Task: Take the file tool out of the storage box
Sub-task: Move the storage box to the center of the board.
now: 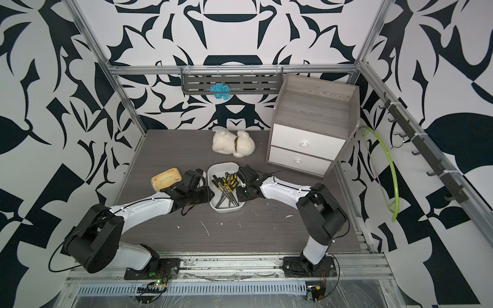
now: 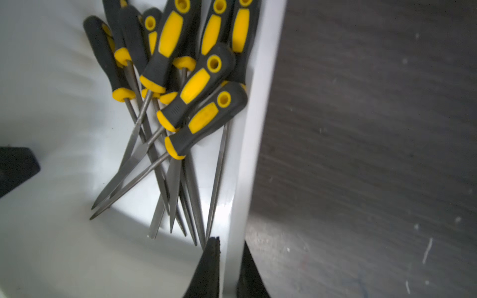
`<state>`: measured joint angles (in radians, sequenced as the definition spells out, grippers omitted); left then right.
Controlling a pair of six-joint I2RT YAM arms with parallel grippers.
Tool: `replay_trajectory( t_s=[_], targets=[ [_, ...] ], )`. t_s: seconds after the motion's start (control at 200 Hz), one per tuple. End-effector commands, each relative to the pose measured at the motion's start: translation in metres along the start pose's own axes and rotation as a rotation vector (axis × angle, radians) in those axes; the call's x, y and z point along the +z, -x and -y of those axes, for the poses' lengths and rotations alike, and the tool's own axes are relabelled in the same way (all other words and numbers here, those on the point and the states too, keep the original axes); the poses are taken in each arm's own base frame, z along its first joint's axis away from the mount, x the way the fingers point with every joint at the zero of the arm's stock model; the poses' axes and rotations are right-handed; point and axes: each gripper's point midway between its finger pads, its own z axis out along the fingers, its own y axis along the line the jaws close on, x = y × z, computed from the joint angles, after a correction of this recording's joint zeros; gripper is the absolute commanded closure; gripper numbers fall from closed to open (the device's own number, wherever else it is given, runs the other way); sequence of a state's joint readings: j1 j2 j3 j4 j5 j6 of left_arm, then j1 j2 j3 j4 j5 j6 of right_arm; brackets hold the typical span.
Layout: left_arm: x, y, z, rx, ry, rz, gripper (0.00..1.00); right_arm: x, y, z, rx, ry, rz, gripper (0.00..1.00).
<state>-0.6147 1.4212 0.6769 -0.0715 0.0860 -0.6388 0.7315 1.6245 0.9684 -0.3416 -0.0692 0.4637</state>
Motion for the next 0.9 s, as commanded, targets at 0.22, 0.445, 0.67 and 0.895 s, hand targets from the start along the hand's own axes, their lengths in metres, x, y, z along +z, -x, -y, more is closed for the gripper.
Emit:
replay_trajectory(
  t_s=[0.22,0.445,0.67,0.895],
  targets=[
    [0.005,-0.038,0.016,0.087,-0.004,-0.052,0.79,-0.025,-0.044,-0.005,-0.029,0.071,0.017,0.83],
    [0.000,-0.031,0.011,0.110,0.044,-0.029,0.71,-0.025,-0.046,0.000,-0.023,0.056,0.022,0.78],
    [-0.008,-0.023,0.013,0.117,0.046,0.007,0.49,-0.028,-0.045,-0.001,-0.019,0.060,0.040,0.68],
    [-0.006,-0.007,0.015,0.169,0.093,0.031,0.52,-0.032,-0.045,-0.007,-0.007,0.105,0.052,0.68]
  ],
)
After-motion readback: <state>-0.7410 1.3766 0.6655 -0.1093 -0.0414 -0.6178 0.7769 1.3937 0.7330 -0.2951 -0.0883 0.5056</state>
